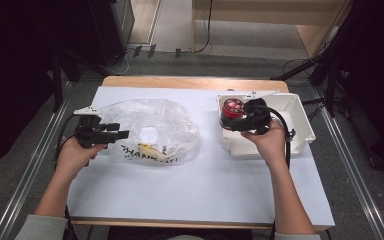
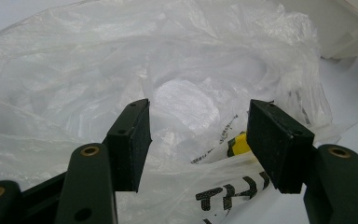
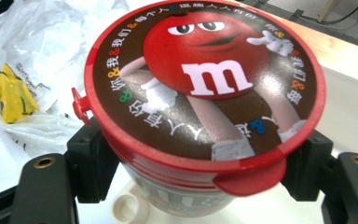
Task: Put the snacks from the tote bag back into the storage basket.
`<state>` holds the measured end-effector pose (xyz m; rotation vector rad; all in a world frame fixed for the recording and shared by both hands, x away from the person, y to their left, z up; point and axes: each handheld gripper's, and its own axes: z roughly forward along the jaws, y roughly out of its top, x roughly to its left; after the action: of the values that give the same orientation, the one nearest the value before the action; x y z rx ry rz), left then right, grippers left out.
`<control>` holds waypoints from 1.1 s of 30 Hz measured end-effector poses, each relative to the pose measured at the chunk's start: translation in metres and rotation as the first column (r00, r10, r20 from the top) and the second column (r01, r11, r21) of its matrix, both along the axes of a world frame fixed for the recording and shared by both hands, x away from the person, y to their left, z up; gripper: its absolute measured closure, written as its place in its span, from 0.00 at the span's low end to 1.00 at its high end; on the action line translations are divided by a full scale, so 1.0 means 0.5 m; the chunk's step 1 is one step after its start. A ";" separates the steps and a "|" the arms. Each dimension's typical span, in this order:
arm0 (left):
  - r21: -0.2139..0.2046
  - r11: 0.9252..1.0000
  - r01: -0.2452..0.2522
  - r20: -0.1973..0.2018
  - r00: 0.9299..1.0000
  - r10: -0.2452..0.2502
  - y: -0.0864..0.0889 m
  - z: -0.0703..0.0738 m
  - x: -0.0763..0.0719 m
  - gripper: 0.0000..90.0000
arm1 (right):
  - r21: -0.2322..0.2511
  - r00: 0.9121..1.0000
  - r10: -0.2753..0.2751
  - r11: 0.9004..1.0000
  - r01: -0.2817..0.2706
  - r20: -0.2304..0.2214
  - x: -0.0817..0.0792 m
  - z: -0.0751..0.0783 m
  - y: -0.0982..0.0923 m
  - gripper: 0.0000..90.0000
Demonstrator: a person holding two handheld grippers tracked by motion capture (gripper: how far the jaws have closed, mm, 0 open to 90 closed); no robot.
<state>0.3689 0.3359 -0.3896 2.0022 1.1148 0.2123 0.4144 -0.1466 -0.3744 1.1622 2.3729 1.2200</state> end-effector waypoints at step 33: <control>0.013 1.000 -0.010 0.001 1.000 0.010 0.004 -0.003 -0.005 0.46 | -0.003 0.994 -0.101 0.995 0.100 -0.041 0.063 -0.066 -0.041 0.29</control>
<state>0.3663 0.3380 -0.3910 2.0084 1.1255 0.2266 0.4458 -0.1669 -0.4076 1.3019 2.3130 1.1729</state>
